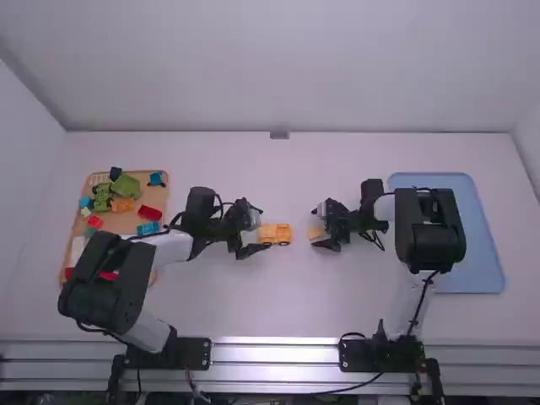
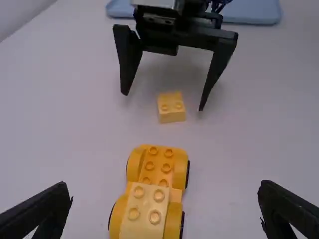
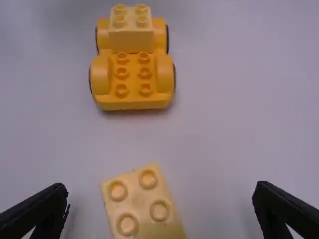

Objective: Assemble lego blocks to make yellow taxi

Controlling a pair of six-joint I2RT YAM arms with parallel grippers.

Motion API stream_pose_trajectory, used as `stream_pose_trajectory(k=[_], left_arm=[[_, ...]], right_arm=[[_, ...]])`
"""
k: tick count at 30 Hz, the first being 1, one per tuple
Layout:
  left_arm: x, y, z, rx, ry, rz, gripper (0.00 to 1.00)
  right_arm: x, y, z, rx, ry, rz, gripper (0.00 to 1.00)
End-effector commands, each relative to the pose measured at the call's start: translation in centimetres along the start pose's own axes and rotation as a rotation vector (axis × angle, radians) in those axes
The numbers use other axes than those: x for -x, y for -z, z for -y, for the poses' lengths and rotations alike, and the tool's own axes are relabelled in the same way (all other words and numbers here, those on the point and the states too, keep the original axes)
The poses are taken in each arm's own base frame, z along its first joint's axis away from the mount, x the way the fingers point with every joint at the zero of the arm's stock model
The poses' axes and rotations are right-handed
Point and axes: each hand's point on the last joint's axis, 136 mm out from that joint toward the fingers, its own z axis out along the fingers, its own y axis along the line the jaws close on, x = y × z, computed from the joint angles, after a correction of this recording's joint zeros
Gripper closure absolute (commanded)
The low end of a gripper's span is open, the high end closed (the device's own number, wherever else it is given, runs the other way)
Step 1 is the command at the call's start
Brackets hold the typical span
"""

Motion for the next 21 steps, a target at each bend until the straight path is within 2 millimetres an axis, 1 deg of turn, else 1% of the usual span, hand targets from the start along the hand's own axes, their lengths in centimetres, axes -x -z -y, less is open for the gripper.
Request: stream_pose_trajectory(k=[1,3,5,8,9,10,11,12,13,15,16,19,21], left_arm=[[0.5,-0.3,0.1,-0.022,-0.020,0.016,0.01],[0.5,-0.3,0.1,-0.022,-0.021,0.017,0.01],[0.6,-0.3,0.3,-0.035,-0.018,0.027,0.01],[0.9,-0.3,0.5,-0.044,-0.019,0.039,0.01],[0.9,-0.3,0.5,-0.043,-0.019,0.038,0.01],[0.8,-0.3,0.5,-0.043,-0.019,0.038,0.01],[0.8,-0.3,0.5,-0.043,-0.019,0.038,0.01],[0.9,-0.3,0.5,-0.043,-0.019,0.038,0.01],[0.9,-0.3,0.5,-0.043,-0.018,0.038,0.01],[0.9,-0.3,0.4,-0.042,-0.003,0.038,0.01],[0.8,-0.3,0.4,-0.041,0.003,0.035,0.01],[0.8,-0.3,0.4,-0.041,0.006,0.033,0.01],[0.8,-0.3,0.4,-0.042,0.003,0.033,0.01]], right_arm=[[-0.5,-0.3,-0.5,0.013,0.017,-0.004,0.00],[-0.6,-0.2,-0.5,0.015,0.013,-0.010,0.03],[-1.3,-0.2,-0.5,0.015,0.012,-0.052,0.12],[-1.8,-0.1,-0.7,0.018,-0.030,-0.075,0.17],[-1.9,0.0,-0.9,0.023,-0.047,-0.082,0.21],[-2.0,0.0,-1.0,0.027,-0.046,-0.082,0.23],[-2.0,-0.1,-1.1,0.031,-0.044,-0.081,0.26],[-2.1,-0.2,-1.2,0.035,-0.051,-0.080,0.32],[-2.2,-0.3,-1.1,0.034,-0.053,-0.080,0.36],[-2.3,-0.2,-1.2,0.034,-0.058,-0.076,0.37],[-2.4,-0.1,-1.1,0.028,-0.058,-0.071,0.39],[-2.6,0.1,-1.1,0.024,-0.066,-0.076,0.40],[-2.5,0.1,-1.2,0.026,-0.074,-0.070,0.53]])
